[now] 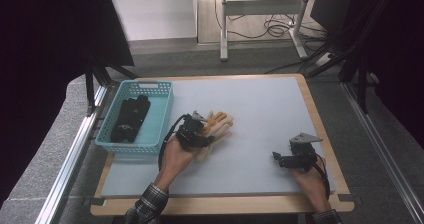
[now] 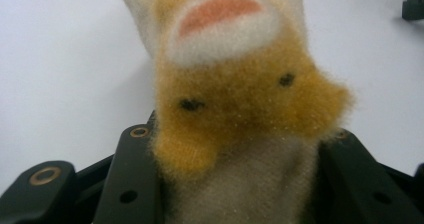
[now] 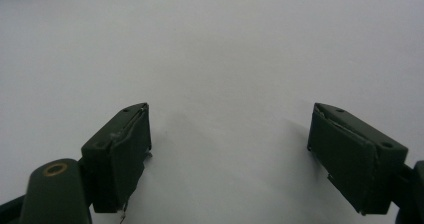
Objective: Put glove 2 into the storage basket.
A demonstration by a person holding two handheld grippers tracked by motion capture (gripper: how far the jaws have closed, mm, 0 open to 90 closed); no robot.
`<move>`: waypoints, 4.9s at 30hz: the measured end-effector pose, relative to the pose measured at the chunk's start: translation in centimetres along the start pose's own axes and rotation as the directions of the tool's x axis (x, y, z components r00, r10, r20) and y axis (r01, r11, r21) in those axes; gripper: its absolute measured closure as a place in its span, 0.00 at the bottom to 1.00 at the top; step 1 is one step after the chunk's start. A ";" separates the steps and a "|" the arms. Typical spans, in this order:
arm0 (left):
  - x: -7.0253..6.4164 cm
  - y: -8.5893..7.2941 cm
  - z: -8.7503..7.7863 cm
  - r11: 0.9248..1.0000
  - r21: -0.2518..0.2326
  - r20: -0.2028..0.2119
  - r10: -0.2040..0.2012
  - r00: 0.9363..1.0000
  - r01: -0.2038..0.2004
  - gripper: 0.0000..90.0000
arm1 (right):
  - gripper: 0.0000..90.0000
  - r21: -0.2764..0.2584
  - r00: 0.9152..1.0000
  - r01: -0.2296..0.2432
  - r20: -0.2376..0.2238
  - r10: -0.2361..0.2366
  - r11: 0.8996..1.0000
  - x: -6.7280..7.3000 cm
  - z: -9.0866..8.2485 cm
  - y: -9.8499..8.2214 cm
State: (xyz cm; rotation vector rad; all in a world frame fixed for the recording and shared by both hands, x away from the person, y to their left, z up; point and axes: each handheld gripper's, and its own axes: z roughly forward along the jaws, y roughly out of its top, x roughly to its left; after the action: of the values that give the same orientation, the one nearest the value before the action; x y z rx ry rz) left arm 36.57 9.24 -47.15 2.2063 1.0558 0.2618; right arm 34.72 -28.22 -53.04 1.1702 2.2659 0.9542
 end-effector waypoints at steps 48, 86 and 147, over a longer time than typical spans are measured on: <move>15.4 -1.7 -10.7 0.943 -0.134 -0.330 -0.331 0.884 0.303 0.79 | 0.19 0.000 1.000 -0.001 -0.001 0.001 1.000 0.0 0.0 0.0; 19.2 -2.5 -7.2 0.914 0.026 -0.264 -0.385 0.884 0.406 0.44 | 0.19 -0.001 1.000 -0.001 -0.001 0.001 1.000 0.0 0.0 0.0; 19.6 -4.3 -7.6 0.912 -0.038 -0.307 -0.401 0.863 0.409 0.24 | 0.19 -0.001 1.000 0.000 0.000 0.000 1.000 0.0 0.0 0.0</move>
State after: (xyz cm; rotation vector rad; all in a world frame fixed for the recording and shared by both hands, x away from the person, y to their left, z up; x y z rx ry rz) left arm 43.37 29.62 -46.18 1.9418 1.6756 0.4122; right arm 34.71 -28.22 -53.04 1.1701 2.2653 0.9558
